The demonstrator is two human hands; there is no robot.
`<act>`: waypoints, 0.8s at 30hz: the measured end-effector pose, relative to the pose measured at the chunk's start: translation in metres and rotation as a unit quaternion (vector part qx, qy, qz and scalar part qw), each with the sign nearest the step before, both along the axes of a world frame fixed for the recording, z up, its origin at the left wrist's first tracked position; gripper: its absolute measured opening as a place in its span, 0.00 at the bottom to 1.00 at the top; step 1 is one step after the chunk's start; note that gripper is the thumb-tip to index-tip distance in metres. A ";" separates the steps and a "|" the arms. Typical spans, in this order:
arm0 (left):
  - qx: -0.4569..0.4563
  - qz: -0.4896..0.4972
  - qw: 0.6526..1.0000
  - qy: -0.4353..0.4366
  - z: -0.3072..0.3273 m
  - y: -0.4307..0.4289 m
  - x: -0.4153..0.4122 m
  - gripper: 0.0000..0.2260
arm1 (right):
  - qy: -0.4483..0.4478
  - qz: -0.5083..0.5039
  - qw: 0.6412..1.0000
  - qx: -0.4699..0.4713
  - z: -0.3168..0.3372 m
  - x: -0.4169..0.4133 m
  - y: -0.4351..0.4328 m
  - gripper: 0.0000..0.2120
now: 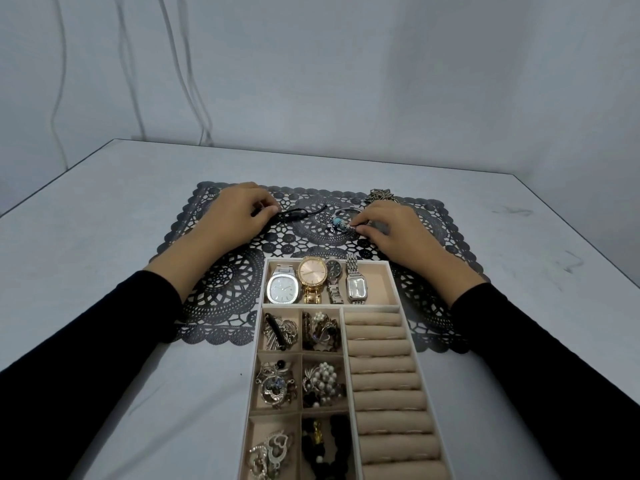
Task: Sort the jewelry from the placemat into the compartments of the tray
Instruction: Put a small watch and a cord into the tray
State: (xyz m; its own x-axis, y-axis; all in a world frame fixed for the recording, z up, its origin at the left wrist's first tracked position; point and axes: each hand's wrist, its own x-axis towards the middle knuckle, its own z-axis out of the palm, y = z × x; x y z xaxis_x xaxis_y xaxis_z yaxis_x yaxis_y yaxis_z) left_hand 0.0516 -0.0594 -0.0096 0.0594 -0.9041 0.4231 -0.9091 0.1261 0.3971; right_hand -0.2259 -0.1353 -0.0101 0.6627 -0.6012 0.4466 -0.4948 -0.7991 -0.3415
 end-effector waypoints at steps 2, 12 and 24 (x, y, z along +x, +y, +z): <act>-0.023 -0.030 0.999 0.003 0.002 0.003 -0.003 0.07 | -0.003 0.002 1.000 -0.001 -0.001 -0.001 0.000 0.06; 0.021 -0.061 0.997 -0.035 0.005 0.001 -0.012 0.10 | -0.026 0.008 0.999 -0.020 -0.003 -0.002 0.002 0.06; 0.080 -0.082 0.993 -0.041 0.019 0.010 0.002 0.09 | -0.131 -0.054 0.988 -0.062 0.008 -0.007 0.006 0.06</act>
